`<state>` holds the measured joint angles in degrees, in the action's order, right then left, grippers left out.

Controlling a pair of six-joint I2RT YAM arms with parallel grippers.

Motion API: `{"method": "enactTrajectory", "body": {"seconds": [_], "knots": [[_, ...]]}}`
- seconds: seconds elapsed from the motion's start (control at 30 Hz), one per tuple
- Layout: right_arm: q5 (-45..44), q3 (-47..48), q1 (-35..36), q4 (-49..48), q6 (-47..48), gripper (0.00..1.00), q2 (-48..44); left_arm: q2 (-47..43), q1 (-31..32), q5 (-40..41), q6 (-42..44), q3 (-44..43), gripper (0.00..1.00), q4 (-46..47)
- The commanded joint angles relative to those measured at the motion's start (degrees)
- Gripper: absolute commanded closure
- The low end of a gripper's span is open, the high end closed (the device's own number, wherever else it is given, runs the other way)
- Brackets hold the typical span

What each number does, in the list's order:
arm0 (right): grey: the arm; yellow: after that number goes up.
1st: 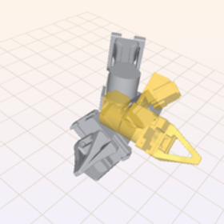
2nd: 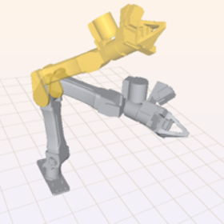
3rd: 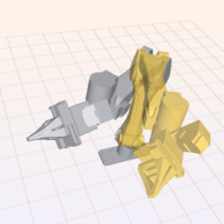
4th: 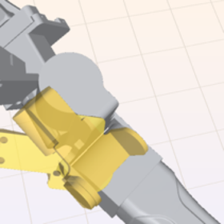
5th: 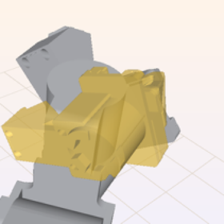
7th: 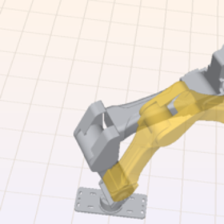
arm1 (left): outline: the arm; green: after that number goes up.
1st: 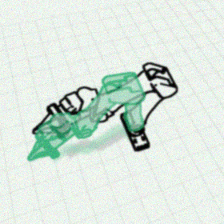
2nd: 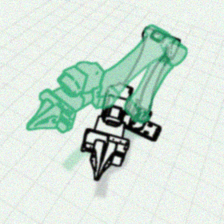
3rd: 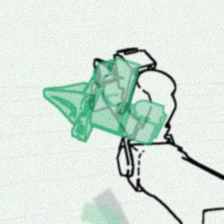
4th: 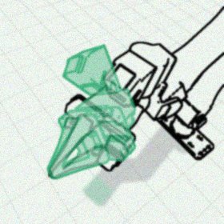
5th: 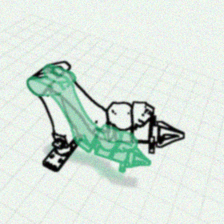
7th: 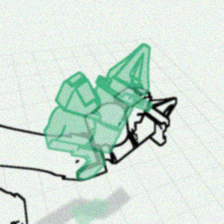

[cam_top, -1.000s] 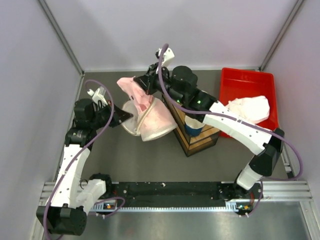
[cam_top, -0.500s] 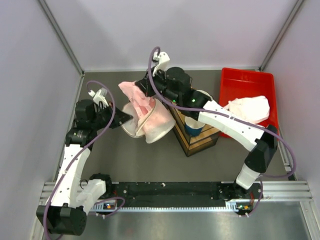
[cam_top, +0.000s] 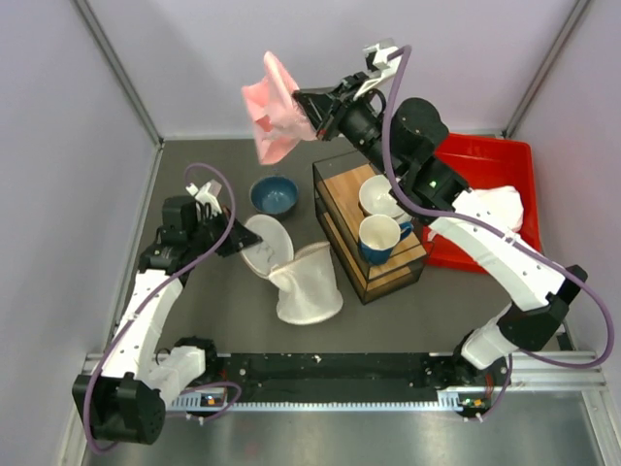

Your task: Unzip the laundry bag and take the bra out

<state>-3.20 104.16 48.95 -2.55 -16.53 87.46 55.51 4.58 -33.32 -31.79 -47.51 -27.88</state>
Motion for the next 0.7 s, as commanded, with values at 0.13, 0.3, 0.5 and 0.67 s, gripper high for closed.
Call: {"method": "enactTrajectory", "body": {"seconds": [0.13,0.3,0.5,0.67], "knots": [[-3.4,1.0,-4.6,-1.3,1.5,1.0,-2.2,-1.4,0.8,2.9,2.6,-3.6,1.0,-1.5],[0.6,-0.7,-14.3,-1.4,-3.1,1.0,-6.2,-1.1,0.8,4.3,3.9,-4.3,1.0,-2.2],[-2.3,-3.8,-23.9,1.3,-3.2,1.0,-10.6,-1.2,0.8,5.1,3.9,-5.1,1.0,-1.5],[-6.3,-11.8,-31.6,4.2,-3.1,1.0,-16.3,-1.8,0.7,8.2,5.8,-6.8,1.0,-3.3]]}}
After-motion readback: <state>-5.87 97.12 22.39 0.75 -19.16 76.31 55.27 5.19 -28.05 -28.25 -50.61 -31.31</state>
